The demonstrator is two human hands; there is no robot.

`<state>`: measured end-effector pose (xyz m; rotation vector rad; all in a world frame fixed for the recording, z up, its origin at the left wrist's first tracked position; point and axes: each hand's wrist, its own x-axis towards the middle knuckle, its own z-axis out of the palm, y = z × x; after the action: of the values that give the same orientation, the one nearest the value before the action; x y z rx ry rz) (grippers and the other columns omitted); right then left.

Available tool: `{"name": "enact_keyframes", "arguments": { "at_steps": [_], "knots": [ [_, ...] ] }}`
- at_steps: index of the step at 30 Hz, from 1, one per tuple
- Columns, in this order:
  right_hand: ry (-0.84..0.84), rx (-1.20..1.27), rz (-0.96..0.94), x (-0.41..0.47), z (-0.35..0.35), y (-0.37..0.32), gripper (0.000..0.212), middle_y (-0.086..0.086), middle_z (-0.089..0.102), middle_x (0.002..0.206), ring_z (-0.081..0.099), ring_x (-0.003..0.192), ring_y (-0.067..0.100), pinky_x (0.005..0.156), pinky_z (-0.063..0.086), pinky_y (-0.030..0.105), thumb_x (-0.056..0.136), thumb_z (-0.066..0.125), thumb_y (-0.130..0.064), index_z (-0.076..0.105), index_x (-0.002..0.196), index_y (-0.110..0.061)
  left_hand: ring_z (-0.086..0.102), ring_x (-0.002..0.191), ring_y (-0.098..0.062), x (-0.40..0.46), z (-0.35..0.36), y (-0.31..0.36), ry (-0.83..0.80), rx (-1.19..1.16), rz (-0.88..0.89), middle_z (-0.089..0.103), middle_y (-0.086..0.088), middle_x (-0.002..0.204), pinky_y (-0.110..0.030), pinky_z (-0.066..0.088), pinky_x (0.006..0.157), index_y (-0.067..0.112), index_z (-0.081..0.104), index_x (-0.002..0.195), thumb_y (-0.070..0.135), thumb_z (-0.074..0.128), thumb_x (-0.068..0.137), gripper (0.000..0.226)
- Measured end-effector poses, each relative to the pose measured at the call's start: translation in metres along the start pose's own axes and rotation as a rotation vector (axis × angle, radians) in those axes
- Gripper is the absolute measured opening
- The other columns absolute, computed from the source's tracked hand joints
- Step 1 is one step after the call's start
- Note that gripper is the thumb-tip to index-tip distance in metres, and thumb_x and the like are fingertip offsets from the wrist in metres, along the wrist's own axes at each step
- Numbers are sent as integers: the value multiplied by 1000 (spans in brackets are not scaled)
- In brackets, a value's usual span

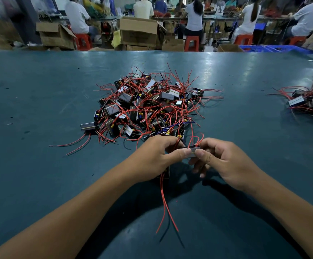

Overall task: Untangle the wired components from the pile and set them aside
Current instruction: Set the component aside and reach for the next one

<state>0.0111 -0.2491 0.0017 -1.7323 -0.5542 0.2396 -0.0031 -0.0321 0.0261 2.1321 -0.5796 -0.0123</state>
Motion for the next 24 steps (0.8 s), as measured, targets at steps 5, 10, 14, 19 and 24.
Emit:
{"name": "enact_keyframes", "arguments": {
  "at_steps": [5,10,14,19,24],
  "knots": [
    [11,13,17,-1,-1,0,38,15,73,86,72,71,34,61,58,35,90,60,-44,62,100,-8,40,53,-4,-1,1,0,-19,48,-14,53,-3,64,-19,30,52,12,68,89,42,53,99,35],
    [-10,0,33,0,-1,0,28,14,74,88,73,71,31,59,57,29,92,60,-32,63,100,-6,57,71,-21,-2,-2,-3,-73,273,-23,67,-7,79,-25,31,64,8,66,94,48,46,99,45],
    [-16,-47,24,-1,-3,-3,27,13,74,87,73,71,29,60,57,29,92,57,-34,64,99,-8,60,83,-18,-2,-3,1,-53,230,-6,67,2,87,-39,44,82,14,66,98,48,51,97,37],
    [22,-294,-11,-3,-11,-4,29,3,71,79,64,63,14,61,51,30,90,61,-54,68,96,-26,61,91,-15,-2,-1,1,-43,208,-17,67,5,96,-42,45,90,17,64,107,50,57,94,35],
    [54,-608,-1,-2,-24,-4,32,-12,64,86,58,79,4,69,40,16,79,58,-62,70,101,-42,55,104,-4,-3,-18,-7,-146,270,-69,59,15,113,-30,41,100,25,55,119,56,75,77,56]
  ]
}}
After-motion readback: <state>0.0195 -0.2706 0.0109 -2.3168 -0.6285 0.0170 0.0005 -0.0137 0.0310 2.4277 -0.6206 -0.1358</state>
